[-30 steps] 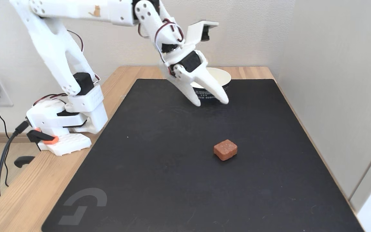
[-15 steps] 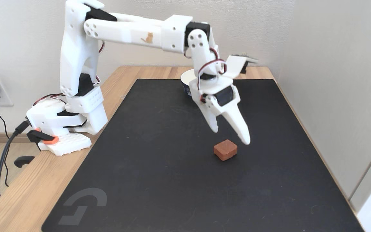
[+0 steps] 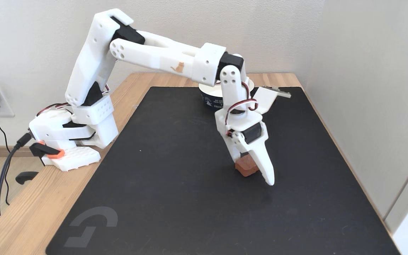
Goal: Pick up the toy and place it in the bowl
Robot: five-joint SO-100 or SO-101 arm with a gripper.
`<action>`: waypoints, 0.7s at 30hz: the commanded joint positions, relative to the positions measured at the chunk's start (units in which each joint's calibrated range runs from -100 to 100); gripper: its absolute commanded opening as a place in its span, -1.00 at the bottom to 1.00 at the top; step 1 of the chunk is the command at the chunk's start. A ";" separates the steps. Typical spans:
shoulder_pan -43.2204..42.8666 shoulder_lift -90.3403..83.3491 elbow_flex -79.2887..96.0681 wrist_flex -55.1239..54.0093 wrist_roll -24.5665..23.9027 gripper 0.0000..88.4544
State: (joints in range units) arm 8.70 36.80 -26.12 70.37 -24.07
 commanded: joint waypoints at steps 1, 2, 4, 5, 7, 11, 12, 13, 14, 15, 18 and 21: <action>-0.12 2.42 -2.86 -0.68 -0.25 -0.14; -0.12 2.84 -2.95 -0.68 -0.25 -0.14; -0.21 3.34 -2.67 -0.51 -0.25 -0.15; -0.21 3.34 -2.31 -0.34 -0.25 -0.15; -0.12 3.34 -2.13 0.08 -0.25 -0.15; 0.21 3.34 -2.04 1.69 -0.25 -0.33; 0.38 3.34 -2.04 2.20 -0.25 -0.44; 0.38 3.34 -2.13 2.54 -0.25 -0.57; 0.46 3.42 -2.04 2.54 -0.25 -0.83; 0.46 3.42 -2.04 2.54 -0.25 -0.90; 0.29 3.42 -1.95 2.96 -0.20 -0.87; 0.29 2.92 -1.95 3.72 -0.20 -0.95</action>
State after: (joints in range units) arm 8.70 40.13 -29.05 72.65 -24.38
